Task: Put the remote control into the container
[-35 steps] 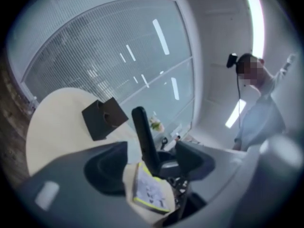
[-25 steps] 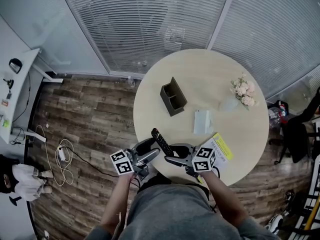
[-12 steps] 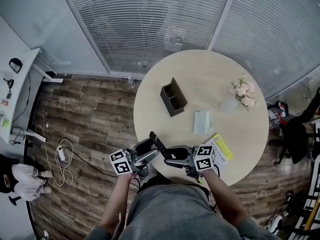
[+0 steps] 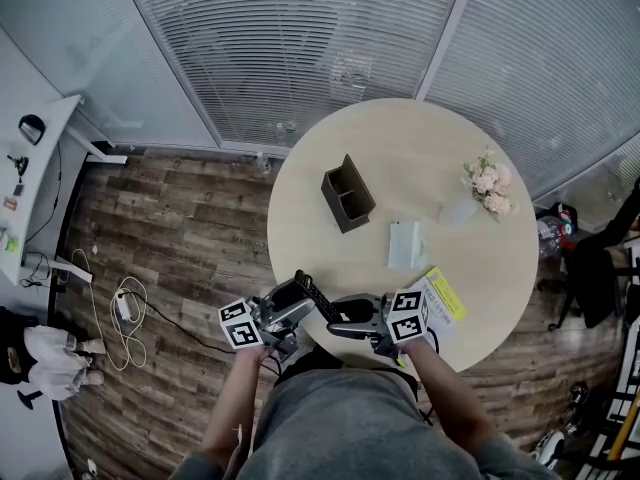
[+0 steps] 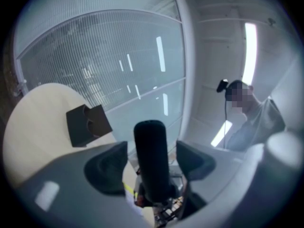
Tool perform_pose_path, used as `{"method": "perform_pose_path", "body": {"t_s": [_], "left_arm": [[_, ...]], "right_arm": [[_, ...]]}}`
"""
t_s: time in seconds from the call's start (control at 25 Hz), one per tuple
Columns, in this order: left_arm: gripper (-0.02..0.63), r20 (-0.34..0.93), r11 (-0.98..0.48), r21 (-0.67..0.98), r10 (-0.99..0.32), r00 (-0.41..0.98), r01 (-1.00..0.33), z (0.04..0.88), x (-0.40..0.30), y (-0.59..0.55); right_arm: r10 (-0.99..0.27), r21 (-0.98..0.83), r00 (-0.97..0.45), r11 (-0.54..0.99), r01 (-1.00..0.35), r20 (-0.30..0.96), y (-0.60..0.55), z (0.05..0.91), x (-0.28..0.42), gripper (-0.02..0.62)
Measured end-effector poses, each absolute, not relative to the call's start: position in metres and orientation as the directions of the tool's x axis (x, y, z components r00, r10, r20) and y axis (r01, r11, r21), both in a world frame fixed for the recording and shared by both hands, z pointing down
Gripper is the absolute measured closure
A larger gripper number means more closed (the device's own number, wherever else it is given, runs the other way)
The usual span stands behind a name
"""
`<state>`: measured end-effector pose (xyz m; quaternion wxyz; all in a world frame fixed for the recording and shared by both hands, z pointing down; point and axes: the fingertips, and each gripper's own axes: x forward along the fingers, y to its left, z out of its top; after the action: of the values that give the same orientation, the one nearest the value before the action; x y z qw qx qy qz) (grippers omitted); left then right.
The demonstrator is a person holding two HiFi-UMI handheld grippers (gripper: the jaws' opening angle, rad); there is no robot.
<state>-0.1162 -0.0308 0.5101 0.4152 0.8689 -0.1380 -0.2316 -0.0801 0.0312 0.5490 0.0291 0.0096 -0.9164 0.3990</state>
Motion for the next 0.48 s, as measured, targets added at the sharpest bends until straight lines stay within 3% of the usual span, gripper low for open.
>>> {"method": "perform_pose_path", "body": {"t_s": [0.48], "left_arm": [[0.33,-0.312,-0.605,0.796,-0.42,0.852,-0.006,0.5088,-0.1123,-0.0306]], "right_arm": [[0.015,-0.751,-0.998,0.659,-0.033,0.056,0.0347,0.5549,-0.0781,0.367]]}}
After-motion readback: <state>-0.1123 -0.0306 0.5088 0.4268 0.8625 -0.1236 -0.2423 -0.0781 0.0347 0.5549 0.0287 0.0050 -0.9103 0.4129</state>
